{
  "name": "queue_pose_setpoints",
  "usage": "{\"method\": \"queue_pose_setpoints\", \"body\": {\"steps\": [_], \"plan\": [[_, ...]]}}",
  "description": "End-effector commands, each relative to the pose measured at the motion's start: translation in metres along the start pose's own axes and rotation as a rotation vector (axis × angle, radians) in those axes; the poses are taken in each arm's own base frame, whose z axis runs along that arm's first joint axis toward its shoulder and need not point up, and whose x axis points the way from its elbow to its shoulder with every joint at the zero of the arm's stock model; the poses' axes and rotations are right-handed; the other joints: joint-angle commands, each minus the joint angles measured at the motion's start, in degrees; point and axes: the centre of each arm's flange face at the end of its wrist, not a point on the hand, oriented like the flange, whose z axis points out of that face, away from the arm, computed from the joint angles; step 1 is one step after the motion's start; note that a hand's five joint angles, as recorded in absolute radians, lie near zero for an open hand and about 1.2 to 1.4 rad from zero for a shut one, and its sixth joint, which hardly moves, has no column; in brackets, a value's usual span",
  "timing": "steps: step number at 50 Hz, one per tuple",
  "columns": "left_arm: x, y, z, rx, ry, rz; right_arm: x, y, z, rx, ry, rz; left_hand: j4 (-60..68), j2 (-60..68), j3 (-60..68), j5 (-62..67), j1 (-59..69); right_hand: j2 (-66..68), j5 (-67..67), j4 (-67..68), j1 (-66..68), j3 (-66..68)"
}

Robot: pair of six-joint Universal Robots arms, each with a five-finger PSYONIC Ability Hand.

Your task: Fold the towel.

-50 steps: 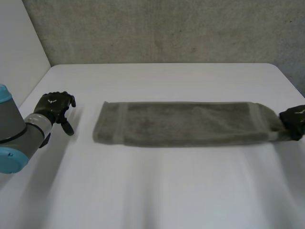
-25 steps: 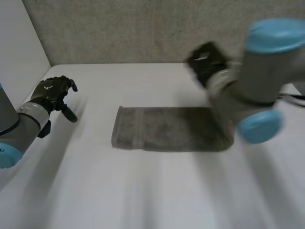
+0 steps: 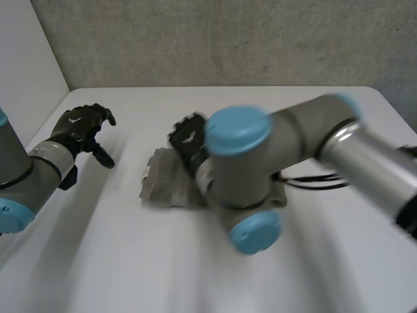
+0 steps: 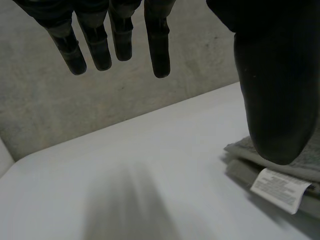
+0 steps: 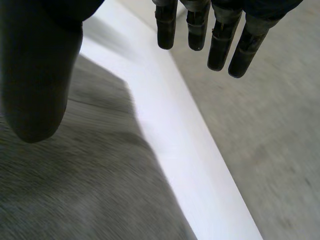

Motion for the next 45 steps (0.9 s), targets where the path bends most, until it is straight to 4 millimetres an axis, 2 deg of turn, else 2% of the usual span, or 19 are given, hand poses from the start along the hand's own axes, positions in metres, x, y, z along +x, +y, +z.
{"method": "queue_pose_setpoints", "body": {"steps": [1,3,4,6,7,9,10,11,12,14,17,20,27,31,38,45], "plan": [[0.024,0.002,-0.005,-0.005,0.059,0.008,0.067,0.025,-0.028,-0.074,0.029,0.215,-4.24,-3.6,-3.88,-2.34,-4.29,-3.09,-1.65,-2.81,-2.09,-2.4],[0.037,0.004,-0.009,-0.009,0.092,0.013,0.079,0.058,-0.042,-0.154,0.01,0.272,-4.24,-3.6,-3.88,-2.34,-4.29,-1.09,0.36,-0.8,-0.08,-0.39],[0.037,0.004,-0.009,-0.009,0.092,0.013,0.079,0.058,-0.042,-0.155,0.009,0.272,-4.24,-3.6,-3.88,-2.34,-4.29,-1.08,0.37,-0.79,-0.07,-0.38],[0.042,0.006,-0.011,-0.015,0.105,0.013,0.083,0.091,-0.053,-0.21,-0.001,0.317,-4.24,-3.6,-3.88,-2.34,-4.29,3.27,4.72,3.56,4.28,3.97],[0.045,0.006,-0.013,-0.018,0.112,0.014,0.083,0.091,-0.053,-0.21,-0.001,0.317,-4.24,-3.6,-3.88,-2.34,-4.29,3.3,4.74,3.58,4.3,3.99],[0.048,0.008,-0.014,-0.022,0.118,0.016,0.083,0.121,-0.059,-0.242,0.013,0.347,-4.24,-3.6,-3.88,-2.34,-4.29,7.99,9.43,8.27,8.99,8.68],[0.049,0.008,-0.015,-0.024,0.123,0.016,0.083,0.121,-0.059,-0.242,0.013,0.347,-4.24,-3.6,-3.88,-2.34,-4.29,8.01,9.45,8.29,9.01,8.7],[0.05,0.009,-0.015,-0.025,0.126,0.018,0.082,0.134,-0.061,-0.254,0.027,0.355,-4.24,-3.6,-3.88,-2.34,-4.29,10.17,11.62,10.46,11.18,10.87],[0.051,0.009,-0.015,-0.025,0.126,0.018,0.082,0.134,-0.061,-0.255,0.027,0.355,-4.24,-3.6,-3.88,-2.34,-4.29,10.19,11.64,10.48,11.2,10.89],[0.052,0.01,-0.015,-0.027,0.131,0.019,0.082,0.15,-0.063,-0.258,0.056,0.364,-4.24,-3.6,-3.88,-2.34,-4.29,17.23,18.67,17.51,18.23,17.92],[0.054,0.011,-0.016,-0.03,0.134,0.019,0.081,0.158,-0.061,-0.242,0.077,0.359,-4.24,-3.6,-3.88,-2.34,-4.29,22.96,24.4,23.24,23.96,23.65],[0.054,0.011,-0.016,-0.031,0.134,0.019,0.08,0.16,-0.06,-0.235,0.082,0.353,-4.24,-3.6,-3.88,-2.34,-4.29,23.65,25.1,23.94,24.65,24.35],[0.054,0.014,-0.018,-0.042,0.134,0.017,0.075,0.168,-0.056,-0.233,0.083,0.357,-4.24,-3.6,-3.88,-2.34,-4.29,36.93,38.37,37.21,37.93,37.62],[0.054,0.014,-0.018,-0.04,0.134,0.016,0.074,0.17,-0.054,-0.233,0.086,0.358,-4.24,-3.6,-3.88,-2.34,-4.29,35.26,36.7,35.54,36.26,35.95],[0.055,0.015,-0.018,-0.042,0.136,0.016,0.071,0.164,-0.056,-0.224,0.089,0.389,-4.24,-3.6,-3.88,-2.34,-4.29,16.46,17.9,16.74,17.46,17.15],[0.054,0.014,-0.018,-0.042,0.133,0.015,0.069,0.16,-0.055,-0.199,0.091,0.439,-4.24,-3.6,-3.88,-2.34,-4.29,17.26,18.7,17.54,18.26,17.96]]}}
